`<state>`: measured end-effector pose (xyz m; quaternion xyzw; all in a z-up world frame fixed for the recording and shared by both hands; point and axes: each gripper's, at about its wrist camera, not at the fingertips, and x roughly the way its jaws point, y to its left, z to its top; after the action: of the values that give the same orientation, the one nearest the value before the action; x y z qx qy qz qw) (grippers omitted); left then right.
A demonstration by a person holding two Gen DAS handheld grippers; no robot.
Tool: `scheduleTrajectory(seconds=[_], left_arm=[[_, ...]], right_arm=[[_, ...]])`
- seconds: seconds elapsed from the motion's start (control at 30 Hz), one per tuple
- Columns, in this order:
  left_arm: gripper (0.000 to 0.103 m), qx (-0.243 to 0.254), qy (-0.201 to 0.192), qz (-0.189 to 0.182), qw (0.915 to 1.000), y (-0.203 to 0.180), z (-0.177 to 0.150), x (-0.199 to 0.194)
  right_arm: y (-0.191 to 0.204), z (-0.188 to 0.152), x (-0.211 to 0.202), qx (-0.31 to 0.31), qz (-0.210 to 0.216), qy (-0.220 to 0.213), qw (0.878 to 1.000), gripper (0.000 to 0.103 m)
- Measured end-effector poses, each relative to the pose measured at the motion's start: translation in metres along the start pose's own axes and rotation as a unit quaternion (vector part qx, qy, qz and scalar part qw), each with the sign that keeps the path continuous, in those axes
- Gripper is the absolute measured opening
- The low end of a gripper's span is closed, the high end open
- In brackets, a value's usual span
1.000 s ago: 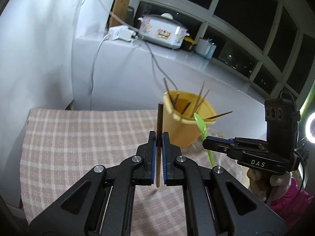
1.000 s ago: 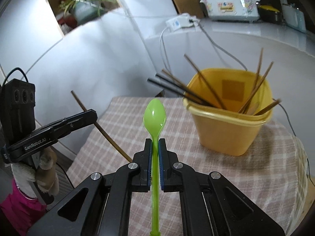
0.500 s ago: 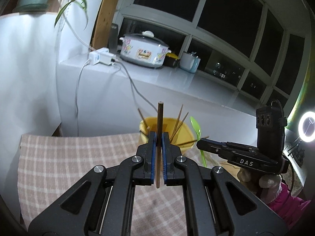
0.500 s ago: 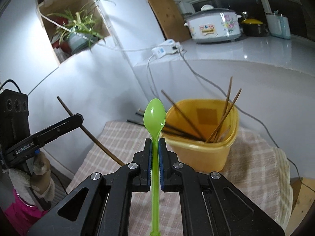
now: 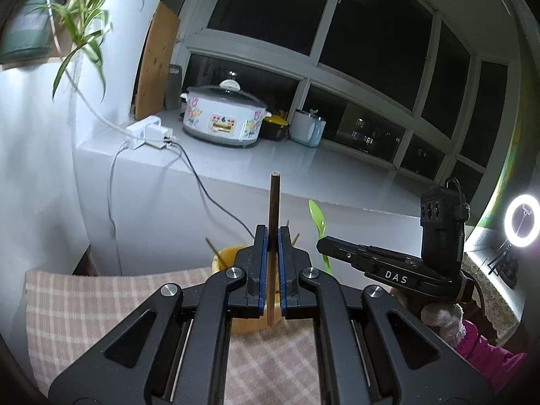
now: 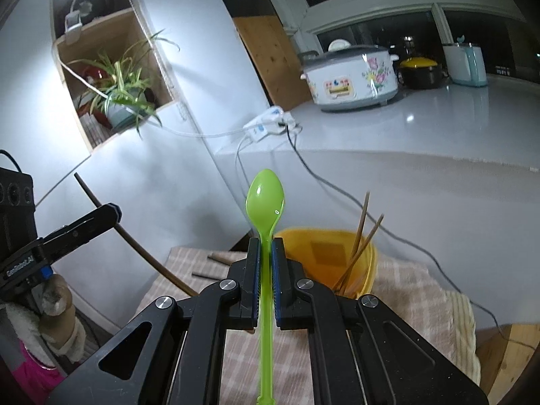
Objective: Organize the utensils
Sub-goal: 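Lift the chopstick and green spoon upright and carry them over the yellow container, then lower the chopstick and spoon into the container and open both tools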
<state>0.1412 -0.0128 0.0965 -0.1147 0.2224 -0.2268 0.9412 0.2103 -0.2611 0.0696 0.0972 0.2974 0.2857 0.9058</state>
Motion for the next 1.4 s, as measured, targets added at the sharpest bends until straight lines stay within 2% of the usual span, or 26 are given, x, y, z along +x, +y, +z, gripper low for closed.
scheduleTrajectory(seconds=[0.3,0.63,0.9,1.1,1.4], left_arm=[[0.003,0.005,-0.001,-0.003,1.0000,-0.004,0.014,0.020],[0.003,0.000,0.005,0.005,1.0000,-0.001,0.019,0.039],[0.003,0.006,-0.003,-0.001,1.0000,-0.007,0.030,0.043],[0.003,0.006,-0.003,0.006,1.0000,-0.007,0.034,0.051],[0.003,0.004,0.011,0.009,0.9999,-0.006,0.028,0.063]], right_arm=[[-0.020,0.027,0.013,0.022,0.004,-0.024,0.999,0.005],[-0.048,0.047,0.037,0.037,-0.009,-0.039,0.999,0.005],[-0.070,0.049,0.051,0.054,-0.006,-0.039,0.998,0.005],[-0.069,0.045,0.069,0.033,0.012,-0.028,0.999,0.005],[-0.070,0.035,0.080,0.006,0.008,-0.022,1.000,0.005]])
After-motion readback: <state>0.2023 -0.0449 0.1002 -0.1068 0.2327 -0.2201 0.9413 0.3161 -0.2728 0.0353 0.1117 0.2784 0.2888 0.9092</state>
